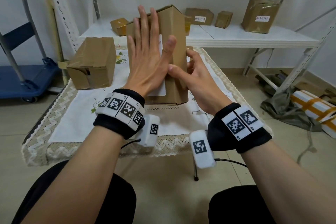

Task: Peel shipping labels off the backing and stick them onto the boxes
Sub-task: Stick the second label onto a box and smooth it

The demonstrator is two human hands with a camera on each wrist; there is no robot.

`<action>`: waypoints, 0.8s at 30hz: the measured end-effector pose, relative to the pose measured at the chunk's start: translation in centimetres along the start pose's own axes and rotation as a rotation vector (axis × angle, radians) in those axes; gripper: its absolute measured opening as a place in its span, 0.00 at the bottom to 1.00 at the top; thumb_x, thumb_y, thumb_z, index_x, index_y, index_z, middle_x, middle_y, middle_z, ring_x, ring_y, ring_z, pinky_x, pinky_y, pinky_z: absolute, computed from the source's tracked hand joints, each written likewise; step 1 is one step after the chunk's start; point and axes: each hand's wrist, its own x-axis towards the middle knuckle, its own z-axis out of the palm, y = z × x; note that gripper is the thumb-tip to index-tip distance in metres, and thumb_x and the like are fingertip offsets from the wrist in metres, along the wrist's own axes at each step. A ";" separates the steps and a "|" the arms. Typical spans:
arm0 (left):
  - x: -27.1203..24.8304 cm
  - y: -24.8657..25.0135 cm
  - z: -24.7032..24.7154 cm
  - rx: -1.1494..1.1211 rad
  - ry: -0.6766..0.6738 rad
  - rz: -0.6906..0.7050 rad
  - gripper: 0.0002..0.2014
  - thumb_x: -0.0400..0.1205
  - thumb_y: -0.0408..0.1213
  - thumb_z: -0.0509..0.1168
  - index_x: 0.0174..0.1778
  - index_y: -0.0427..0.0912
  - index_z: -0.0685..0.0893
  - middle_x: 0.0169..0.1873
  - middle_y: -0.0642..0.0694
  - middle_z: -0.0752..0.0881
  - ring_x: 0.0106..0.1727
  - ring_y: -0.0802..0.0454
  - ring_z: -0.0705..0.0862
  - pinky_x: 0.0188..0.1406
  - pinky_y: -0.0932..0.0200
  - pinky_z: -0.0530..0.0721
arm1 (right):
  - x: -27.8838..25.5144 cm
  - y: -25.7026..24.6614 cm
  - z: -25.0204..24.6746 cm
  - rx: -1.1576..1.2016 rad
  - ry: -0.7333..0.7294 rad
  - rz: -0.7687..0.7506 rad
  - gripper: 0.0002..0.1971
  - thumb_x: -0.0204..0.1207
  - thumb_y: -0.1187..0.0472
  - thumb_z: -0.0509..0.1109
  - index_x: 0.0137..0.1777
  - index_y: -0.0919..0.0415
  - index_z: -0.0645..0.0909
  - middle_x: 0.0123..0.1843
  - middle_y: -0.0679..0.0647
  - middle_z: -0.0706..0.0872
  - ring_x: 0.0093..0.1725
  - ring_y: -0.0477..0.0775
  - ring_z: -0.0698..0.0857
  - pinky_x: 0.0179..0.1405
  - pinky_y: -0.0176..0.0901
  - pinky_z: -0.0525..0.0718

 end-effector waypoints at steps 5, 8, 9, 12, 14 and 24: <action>0.3 -0.7 -0.6 0.003 0.044 -0.030 0.49 0.78 0.74 0.29 0.90 0.45 0.38 0.89 0.41 0.32 0.90 0.42 0.32 0.84 0.35 0.28 | -0.1 -0.2 -0.3 -0.042 -0.014 -0.006 0.31 0.79 0.57 0.79 0.79 0.51 0.70 0.50 0.50 0.79 0.49 0.44 0.86 0.48 0.34 0.84; 0.4 -1.4 -1.2 0.003 0.058 -0.076 0.48 0.78 0.73 0.29 0.90 0.45 0.37 0.89 0.41 0.32 0.89 0.42 0.31 0.84 0.34 0.29 | -0.1 -0.3 -0.5 -0.055 -0.012 -0.004 0.37 0.74 0.52 0.79 0.81 0.52 0.69 0.50 0.49 0.78 0.44 0.38 0.86 0.44 0.30 0.83; 0.4 -1.6 -1.4 0.005 0.061 -0.093 0.48 0.79 0.72 0.30 0.90 0.44 0.36 0.89 0.41 0.31 0.89 0.42 0.31 0.85 0.33 0.29 | 0.0 -0.4 -0.6 -0.057 -0.010 -0.004 0.38 0.71 0.50 0.78 0.82 0.52 0.69 0.50 0.50 0.78 0.43 0.37 0.86 0.44 0.29 0.83; 0.4 -2.5 -1.8 0.019 0.068 -0.151 0.48 0.79 0.71 0.30 0.90 0.44 0.35 0.89 0.41 0.31 0.89 0.41 0.31 0.85 0.30 0.31 | 0.0 -0.4 -0.7 -0.051 -0.014 0.005 0.37 0.74 0.52 0.79 0.82 0.52 0.69 0.51 0.50 0.78 0.45 0.38 0.86 0.44 0.28 0.83; 0.4 -3.2 -2.0 0.029 0.060 -0.190 0.51 0.76 0.75 0.28 0.90 0.44 0.34 0.88 0.41 0.30 0.89 0.41 0.31 0.85 0.29 0.31 | 0.0 -0.2 -0.7 -0.032 -0.012 0.015 0.33 0.79 0.56 0.78 0.82 0.52 0.68 0.51 0.50 0.79 0.49 0.44 0.87 0.44 0.30 0.84; 0.1 -2.4 -0.4 0.114 -0.014 -0.158 0.46 0.81 0.73 0.29 0.90 0.46 0.34 0.89 0.43 0.31 0.90 0.44 0.32 0.86 0.33 0.31 | 0.1 -0.6 -0.6 0.043 0.057 0.033 0.26 0.82 0.60 0.75 0.78 0.52 0.71 0.52 0.53 0.83 0.50 0.47 0.90 0.45 0.35 0.86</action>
